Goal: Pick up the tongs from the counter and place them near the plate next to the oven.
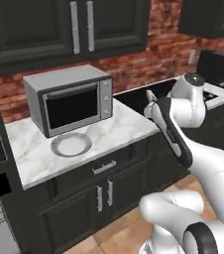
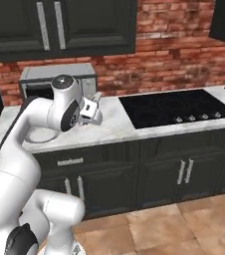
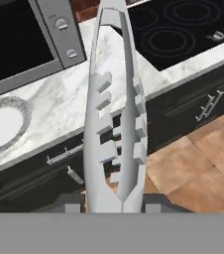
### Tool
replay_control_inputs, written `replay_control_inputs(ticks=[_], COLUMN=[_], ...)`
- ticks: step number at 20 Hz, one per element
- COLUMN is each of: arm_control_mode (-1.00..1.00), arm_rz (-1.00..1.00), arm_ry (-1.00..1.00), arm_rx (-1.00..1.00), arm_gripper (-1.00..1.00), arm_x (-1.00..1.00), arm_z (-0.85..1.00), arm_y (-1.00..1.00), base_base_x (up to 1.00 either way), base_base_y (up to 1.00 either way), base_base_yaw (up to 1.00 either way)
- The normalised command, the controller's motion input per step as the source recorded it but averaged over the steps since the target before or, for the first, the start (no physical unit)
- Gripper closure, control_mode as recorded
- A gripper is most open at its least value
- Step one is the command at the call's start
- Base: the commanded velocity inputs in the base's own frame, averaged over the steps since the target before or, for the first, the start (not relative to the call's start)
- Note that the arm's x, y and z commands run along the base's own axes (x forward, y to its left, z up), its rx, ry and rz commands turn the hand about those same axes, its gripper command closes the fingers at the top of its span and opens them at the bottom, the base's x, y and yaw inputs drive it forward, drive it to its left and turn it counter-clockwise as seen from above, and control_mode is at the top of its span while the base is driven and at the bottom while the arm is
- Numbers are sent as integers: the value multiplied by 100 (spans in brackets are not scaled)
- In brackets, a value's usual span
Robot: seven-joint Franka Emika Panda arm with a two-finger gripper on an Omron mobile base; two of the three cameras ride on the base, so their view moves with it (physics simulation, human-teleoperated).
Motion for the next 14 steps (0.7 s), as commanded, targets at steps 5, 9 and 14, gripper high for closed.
replay_control_inputs(ticks=[5, 9, 14], arm_control_mode=[100, 100, 100], arm_rz=[0, 0, 0], arm_ry=[0, 0, 0], arm_rx=[0, 0, 0], arm_gripper=[100, 100, 100], arm_x=[0, 0, 0], arm_z=[0, 0, 0], arm_y=[0, 0, 0], base_base_x=[14, 9, 14], base_base_y=[0, 0, -9], base_base_yaw=[81, 63, 0])
